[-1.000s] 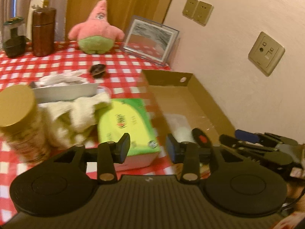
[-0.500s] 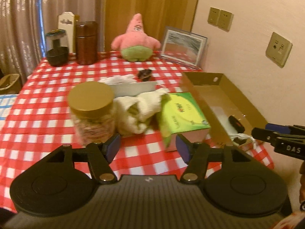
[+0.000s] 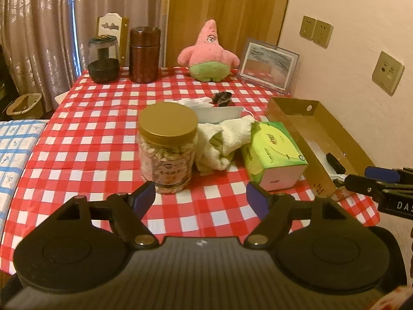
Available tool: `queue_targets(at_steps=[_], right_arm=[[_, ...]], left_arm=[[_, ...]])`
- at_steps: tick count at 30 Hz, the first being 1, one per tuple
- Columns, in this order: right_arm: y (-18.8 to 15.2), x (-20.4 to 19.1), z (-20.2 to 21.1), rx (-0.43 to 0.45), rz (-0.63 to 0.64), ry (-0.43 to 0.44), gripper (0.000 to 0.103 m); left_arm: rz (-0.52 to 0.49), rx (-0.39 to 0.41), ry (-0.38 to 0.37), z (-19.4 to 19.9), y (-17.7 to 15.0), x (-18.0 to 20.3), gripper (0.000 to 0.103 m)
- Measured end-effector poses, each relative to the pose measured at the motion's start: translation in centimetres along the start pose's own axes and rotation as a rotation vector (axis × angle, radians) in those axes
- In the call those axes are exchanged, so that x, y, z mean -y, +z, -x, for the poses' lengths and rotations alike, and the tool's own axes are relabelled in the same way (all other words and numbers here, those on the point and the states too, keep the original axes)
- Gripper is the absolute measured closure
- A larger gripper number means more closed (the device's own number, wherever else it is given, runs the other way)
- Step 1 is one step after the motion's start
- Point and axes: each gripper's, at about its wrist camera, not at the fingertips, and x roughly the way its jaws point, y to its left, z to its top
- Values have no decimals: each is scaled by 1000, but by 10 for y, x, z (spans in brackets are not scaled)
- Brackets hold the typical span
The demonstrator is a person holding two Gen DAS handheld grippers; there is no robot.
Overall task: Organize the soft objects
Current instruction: 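Move the right tool toward the cream towel beside the nut jar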
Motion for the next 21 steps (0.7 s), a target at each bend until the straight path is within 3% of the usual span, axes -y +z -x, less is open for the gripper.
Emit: queue_targets(at_steps=[21], right_arm=[[12,-37,-24,-7,113,49,35]], left_arm=[[35,10,32,2,5,-31,25]])
